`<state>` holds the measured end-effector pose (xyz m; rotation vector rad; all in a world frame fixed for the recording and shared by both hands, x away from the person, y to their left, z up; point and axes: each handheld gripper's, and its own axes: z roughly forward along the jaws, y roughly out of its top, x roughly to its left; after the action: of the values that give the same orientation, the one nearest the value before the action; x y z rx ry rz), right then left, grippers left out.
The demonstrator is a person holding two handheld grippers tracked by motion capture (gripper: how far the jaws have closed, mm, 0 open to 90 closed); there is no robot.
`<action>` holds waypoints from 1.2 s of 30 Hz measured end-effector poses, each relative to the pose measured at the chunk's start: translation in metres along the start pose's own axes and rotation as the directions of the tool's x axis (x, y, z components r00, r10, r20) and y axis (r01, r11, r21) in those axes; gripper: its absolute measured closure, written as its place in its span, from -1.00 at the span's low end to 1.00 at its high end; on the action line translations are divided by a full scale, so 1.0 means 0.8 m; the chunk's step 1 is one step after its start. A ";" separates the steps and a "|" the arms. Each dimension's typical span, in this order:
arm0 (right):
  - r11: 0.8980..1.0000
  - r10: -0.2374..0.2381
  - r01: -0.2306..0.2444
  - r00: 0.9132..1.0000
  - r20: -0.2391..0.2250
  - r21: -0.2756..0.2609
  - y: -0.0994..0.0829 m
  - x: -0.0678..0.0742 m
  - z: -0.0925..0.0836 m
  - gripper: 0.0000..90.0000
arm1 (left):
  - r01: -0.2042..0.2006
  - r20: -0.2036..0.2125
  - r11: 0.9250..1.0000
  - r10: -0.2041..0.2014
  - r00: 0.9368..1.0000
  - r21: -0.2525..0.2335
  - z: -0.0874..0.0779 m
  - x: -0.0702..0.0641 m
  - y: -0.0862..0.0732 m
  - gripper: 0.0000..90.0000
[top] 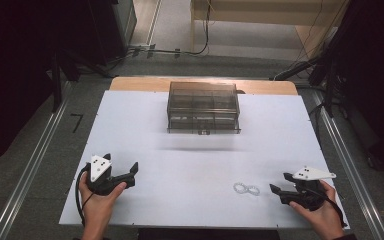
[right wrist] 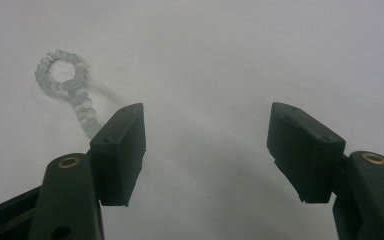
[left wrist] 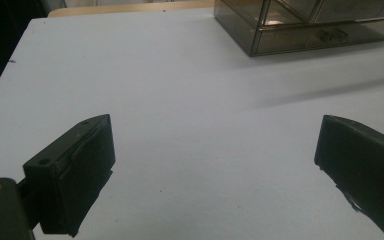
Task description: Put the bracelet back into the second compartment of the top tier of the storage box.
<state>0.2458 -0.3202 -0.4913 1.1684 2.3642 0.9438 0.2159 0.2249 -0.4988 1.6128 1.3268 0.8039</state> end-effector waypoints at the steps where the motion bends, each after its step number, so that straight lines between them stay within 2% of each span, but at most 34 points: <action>1: 1.000 0.001 -0.001 1.000 -0.001 0.000 0.000 0.001 0.000 -0.33 | 0.000 0.000 1.000 0.000 1.000 0.000 0.000 0.000 0.000 -0.93; 36: 0.999 -0.042 0.043 0.998 -0.048 0.016 0.009 0.021 0.012 -0.33 | 0.000 0.003 1.000 0.000 1.000 0.003 0.000 0.000 0.000 -0.93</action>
<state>0.2451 -0.2999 -0.4938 1.1086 2.4286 0.9494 0.2157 0.2252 -0.4989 1.6163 1.3262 0.7997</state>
